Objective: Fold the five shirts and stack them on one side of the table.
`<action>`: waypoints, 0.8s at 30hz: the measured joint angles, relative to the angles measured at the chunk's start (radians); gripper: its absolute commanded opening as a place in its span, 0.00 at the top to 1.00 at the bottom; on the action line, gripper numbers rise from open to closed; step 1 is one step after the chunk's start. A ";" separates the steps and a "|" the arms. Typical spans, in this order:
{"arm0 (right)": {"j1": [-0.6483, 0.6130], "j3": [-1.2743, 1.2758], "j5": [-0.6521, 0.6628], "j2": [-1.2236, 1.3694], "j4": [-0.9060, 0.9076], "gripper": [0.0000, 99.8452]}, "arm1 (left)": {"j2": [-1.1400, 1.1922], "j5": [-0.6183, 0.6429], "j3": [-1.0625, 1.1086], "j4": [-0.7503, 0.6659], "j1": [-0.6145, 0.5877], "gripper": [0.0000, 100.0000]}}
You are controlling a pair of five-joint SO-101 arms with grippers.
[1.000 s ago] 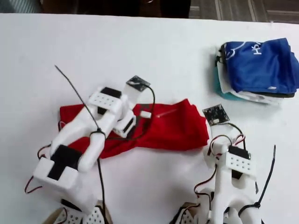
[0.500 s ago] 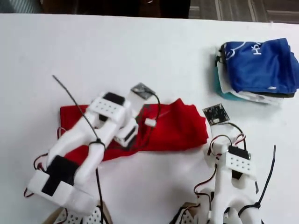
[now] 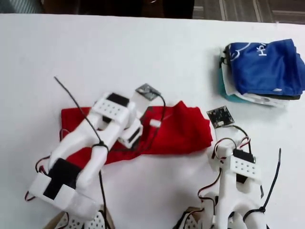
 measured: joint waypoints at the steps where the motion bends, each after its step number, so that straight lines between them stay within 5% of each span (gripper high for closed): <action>1: 0.000 0.000 -0.002 -0.002 0.000 0.98 | 0.000 0.000 -0.029 0.025 0.002 0.81; 7: 0.000 -0.141 -0.015 -0.002 0.129 0.98 | 0.000 0.000 -0.187 0.175 -0.015 0.81; 12: -0.035 -0.416 -0.107 0.023 0.272 0.98 | 0.011 0.000 -0.256 0.196 -0.161 0.81; 20: -0.322 -0.695 -0.129 0.284 0.313 0.98 | 0.011 -0.015 -0.227 0.058 -0.456 0.81; 24: -0.370 -0.752 -0.129 0.433 0.313 0.98 | 0.011 -0.020 -0.173 -0.017 -0.563 0.81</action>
